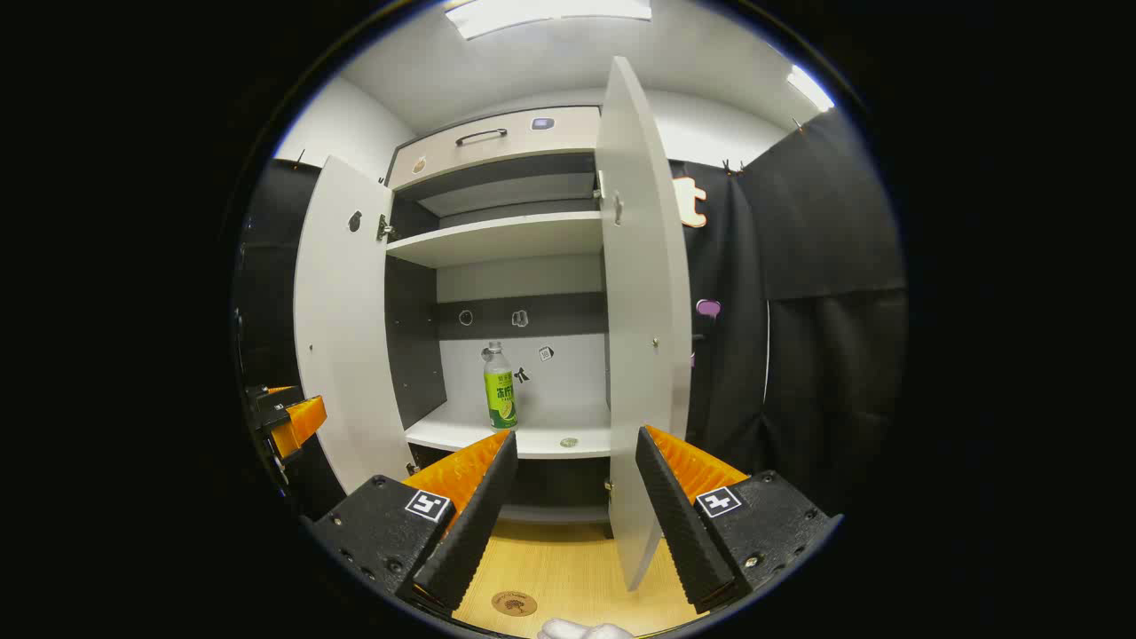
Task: Grasp the bottle in the cabinet with the left hand and place it on the coaster, then close the right door with the right hand and the left door with the left hand.
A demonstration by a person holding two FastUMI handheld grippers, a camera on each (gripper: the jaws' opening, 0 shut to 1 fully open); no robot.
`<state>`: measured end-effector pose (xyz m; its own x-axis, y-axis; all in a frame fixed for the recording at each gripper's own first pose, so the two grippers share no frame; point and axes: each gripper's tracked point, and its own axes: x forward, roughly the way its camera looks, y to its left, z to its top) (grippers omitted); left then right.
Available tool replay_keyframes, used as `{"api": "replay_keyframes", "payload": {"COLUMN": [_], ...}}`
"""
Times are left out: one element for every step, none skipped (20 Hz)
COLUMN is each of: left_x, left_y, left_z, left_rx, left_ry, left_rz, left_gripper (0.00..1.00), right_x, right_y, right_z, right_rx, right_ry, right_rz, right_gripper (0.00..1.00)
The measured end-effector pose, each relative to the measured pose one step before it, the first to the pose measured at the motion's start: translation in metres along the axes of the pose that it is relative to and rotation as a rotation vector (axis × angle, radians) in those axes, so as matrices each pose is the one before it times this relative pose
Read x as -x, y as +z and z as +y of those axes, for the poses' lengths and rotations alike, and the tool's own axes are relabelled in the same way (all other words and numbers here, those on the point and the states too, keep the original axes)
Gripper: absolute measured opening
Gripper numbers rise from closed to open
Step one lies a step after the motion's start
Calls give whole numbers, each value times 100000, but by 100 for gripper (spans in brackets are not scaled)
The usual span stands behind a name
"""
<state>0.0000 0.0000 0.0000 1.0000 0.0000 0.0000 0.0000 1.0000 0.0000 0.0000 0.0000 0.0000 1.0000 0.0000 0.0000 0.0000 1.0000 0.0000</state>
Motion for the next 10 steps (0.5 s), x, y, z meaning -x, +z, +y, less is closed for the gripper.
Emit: {"api": "replay_keyframes", "payload": {"left_x": [-4, 1, 37, -69, -48, -40, -12, -63, 35, -76], "left_y": [-37, 77, -22, 35, -4, -72, 86, -134, 34, -36], "left_z": [6, -32, -47, -80, -39, 38, -36, -16, 38, 20], "left_rx": [-269, -65, 172, 139, 28, -136, -131, -145, -183, -98], "left_ry": [-170, -334, -293, -447, -160, -179, -181, -292, 49, 50], "left_rz": [66, 6, 177, -89, 15, 81, -56, 119, -15, -30], "left_gripper": [94, 94, 94, 94, 94, 94, 94, 94, 94, 94], "right_x": [3, -27, -74, -19, -107, -37, -73, -3, -57, 51], "right_y": [5, 154, -11, -15, -181, 28, -111, -89, -30, -23], "right_z": [291, 260, 56, 172, 154, 116, 200, 59, 90, 82], "right_rx": [-91, -193, 105, 341, 527, 381, 264, 142, 105, 114], "right_ry": [548, 597, 383, 449, 212, 352, 440, 323, 180, 200], "right_rz": [12, -389, -86, 77, 316, 212, 349, 254, 207, 47], "right_gripper": [83, 83, 83, 83, 83, 83, 83, 83, 83, 83]}}
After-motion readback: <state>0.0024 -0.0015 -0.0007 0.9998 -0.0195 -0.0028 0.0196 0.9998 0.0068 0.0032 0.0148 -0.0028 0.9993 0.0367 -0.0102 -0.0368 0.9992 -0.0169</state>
